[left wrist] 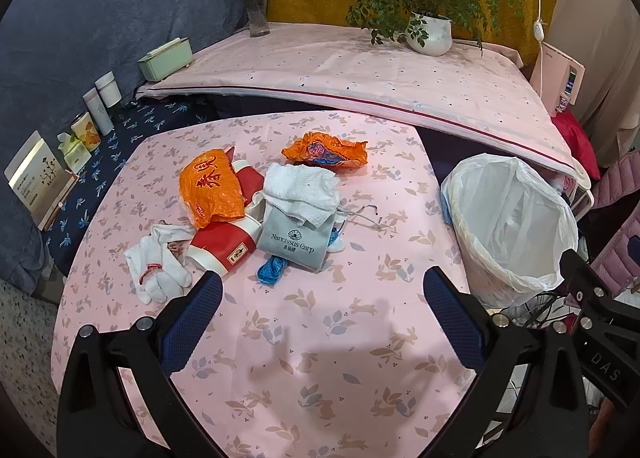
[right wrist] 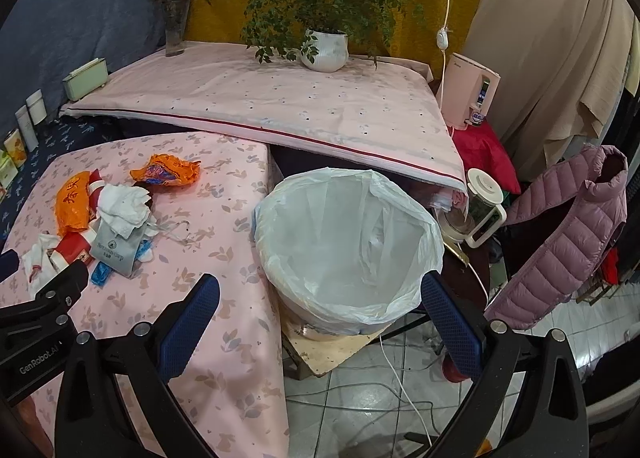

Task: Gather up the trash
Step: 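Reach the left gripper to the white gloves and close on them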

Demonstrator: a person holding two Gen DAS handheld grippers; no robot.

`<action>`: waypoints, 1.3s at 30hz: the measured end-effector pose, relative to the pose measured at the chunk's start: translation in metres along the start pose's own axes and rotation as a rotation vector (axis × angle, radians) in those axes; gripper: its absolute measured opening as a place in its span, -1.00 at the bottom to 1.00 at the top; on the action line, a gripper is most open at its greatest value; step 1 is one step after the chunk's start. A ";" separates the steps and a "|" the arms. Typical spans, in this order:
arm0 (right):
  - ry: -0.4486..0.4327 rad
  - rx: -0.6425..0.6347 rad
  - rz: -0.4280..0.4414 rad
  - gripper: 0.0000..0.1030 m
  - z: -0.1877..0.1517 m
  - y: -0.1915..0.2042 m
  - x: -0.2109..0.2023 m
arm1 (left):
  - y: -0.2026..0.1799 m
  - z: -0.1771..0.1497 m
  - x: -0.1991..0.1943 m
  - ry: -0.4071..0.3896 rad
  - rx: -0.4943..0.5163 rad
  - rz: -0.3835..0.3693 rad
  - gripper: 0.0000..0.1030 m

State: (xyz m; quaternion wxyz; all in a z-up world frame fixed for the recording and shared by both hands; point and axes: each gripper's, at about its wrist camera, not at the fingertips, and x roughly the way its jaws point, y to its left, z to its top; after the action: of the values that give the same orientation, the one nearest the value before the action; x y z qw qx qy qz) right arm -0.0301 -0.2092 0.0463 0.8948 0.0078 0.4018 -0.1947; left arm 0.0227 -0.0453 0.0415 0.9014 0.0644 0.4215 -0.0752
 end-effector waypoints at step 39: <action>0.060 -0.106 0.263 0.70 0.036 0.200 0.096 | 0.267 -0.031 0.149 0.199 -0.354 0.084 0.58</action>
State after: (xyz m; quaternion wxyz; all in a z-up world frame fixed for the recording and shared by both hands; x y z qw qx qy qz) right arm 0.1241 -0.0632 -0.0271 0.8993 0.0188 0.4336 -0.0537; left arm 0.1447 0.2103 -0.0792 0.8549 -0.0705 0.5120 0.0447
